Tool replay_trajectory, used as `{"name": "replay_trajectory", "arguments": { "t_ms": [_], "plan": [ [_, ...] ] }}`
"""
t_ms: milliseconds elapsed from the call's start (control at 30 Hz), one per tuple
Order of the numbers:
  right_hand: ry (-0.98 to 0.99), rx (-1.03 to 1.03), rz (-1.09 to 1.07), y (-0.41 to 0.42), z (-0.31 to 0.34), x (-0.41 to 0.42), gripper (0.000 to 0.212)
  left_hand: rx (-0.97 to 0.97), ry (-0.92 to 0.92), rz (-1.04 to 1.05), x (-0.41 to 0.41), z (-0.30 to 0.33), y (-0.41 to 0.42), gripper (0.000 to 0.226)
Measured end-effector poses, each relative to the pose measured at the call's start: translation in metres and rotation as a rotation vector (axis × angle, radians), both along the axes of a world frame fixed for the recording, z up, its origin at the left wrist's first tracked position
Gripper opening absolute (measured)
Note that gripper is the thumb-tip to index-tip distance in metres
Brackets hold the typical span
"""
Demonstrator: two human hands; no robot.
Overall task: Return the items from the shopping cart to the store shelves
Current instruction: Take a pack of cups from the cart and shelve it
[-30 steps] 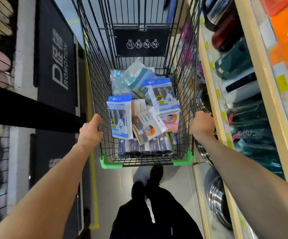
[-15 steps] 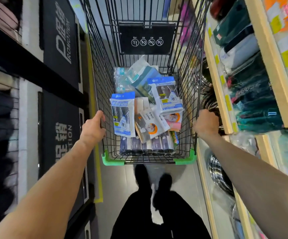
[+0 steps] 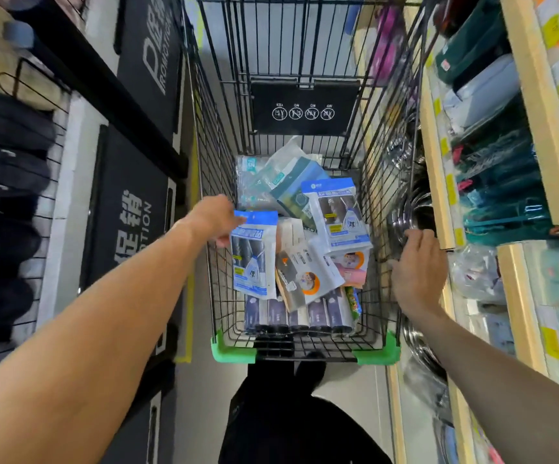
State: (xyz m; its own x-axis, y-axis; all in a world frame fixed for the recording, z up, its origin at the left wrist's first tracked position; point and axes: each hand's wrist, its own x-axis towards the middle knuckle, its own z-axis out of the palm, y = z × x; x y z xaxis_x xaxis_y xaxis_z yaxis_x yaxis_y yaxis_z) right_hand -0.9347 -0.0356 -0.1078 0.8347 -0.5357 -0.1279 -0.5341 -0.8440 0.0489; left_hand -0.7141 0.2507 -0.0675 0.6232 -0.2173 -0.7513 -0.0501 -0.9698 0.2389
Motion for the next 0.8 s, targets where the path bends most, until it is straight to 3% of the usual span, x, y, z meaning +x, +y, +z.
{"name": "replay_trajectory", "arguments": {
  "t_ms": [67,133,267,400,533,633,700,800],
  "plan": [
    [-0.097,-0.029,0.299,-0.002,-0.005,0.019,0.045,-0.140,0.009,0.218,0.024,-0.019,-0.027,0.029],
    [-0.195,0.055,0.418,0.005,-0.007,0.059,0.034,-0.164,-0.006,0.308,0.046,-0.050,-0.044,0.035],
    [-0.264,0.404,0.147,0.013,-0.040,0.148,0.014,-0.050,0.009,0.333,0.061,-0.102,-0.062,0.045],
    [-0.197,0.580,-0.153,-0.014,-0.109,0.211,0.022,0.077,-0.054,0.290,0.068,-0.153,-0.065,0.041],
    [0.105,0.729,-0.297,-0.026,-0.178,0.232,0.020,0.123,-0.069,0.303,0.068,-0.199,-0.054,0.038],
    [0.226,0.758,-0.383,-0.022,-0.215,0.234,0.003,-0.008,-0.038,0.579,0.069,-0.209,-0.048,0.048],
    [0.248,0.875,-0.435,-0.016,-0.240,0.239,0.021,-0.100,0.016,0.699,0.074,-0.213,-0.043,0.063],
    [0.218,1.070,-0.566,-0.009,-0.234,0.245,0.015,-0.270,0.148,0.875,0.080,-0.208,-0.039,0.073]
  ]
}}
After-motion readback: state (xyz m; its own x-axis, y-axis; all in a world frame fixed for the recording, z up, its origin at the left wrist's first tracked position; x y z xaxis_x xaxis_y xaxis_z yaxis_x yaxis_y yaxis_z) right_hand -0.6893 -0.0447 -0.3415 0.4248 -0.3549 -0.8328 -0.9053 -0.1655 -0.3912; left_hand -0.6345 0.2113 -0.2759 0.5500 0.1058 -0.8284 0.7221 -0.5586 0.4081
